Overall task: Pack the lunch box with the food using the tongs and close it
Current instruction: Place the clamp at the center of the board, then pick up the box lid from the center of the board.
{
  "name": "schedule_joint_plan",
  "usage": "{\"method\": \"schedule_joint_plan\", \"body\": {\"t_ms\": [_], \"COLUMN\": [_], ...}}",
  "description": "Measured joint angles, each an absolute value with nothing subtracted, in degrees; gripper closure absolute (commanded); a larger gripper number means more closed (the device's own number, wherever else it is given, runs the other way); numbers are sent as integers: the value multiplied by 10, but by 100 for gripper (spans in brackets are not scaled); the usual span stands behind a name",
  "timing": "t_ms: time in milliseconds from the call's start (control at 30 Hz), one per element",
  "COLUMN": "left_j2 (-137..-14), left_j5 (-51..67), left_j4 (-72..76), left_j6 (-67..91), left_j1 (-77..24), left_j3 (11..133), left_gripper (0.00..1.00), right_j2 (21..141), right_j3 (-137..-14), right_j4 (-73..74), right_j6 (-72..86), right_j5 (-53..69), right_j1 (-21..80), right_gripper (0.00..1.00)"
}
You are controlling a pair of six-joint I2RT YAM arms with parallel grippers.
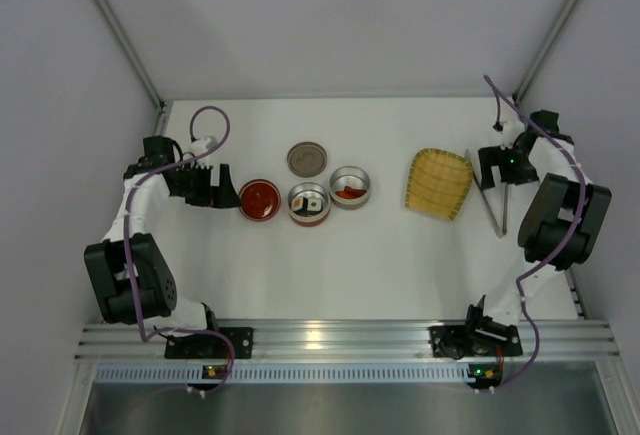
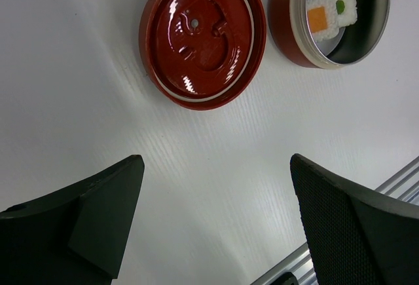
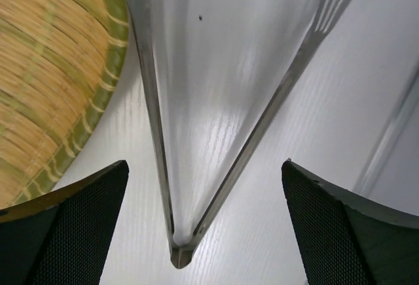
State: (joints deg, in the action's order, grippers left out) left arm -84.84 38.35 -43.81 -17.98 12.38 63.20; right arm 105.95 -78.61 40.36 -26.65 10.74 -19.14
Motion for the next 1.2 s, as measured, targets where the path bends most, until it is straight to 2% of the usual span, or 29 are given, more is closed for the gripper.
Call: {"method": "schedule_joint_plan", "body": {"t_ms": [200, 333, 567, 633, 933, 1200], "left_j2": [-849, -859, -918, -933, -1074, -1114], "left_j5": [347, 323, 316, 315, 335, 382], "left_j4": [-446, -449, -442, -436, -432, -429], "left_j6": [-180, -182, -192, -192, -178, -164], "left_j1": [124, 122, 117, 114, 107, 107], "left_j3": [660, 677, 688, 691, 729, 748], "left_gripper": [2, 7, 8, 11, 19, 23], "right_j2": [993, 922, 804, 782, 775, 796], "right_j3": [-869, -890, -825, -790, -728, -733], "right_j4": [449, 466, 474, 475, 469, 472], "right_j6": [-270, -270, -276, -276, -265, -246], "right_j5": [152, 209, 285, 291, 296, 337], "right_j1": [-190, -176, -56, -15, 104, 128], "right_gripper": [1, 1, 0, 1, 1, 1]}}
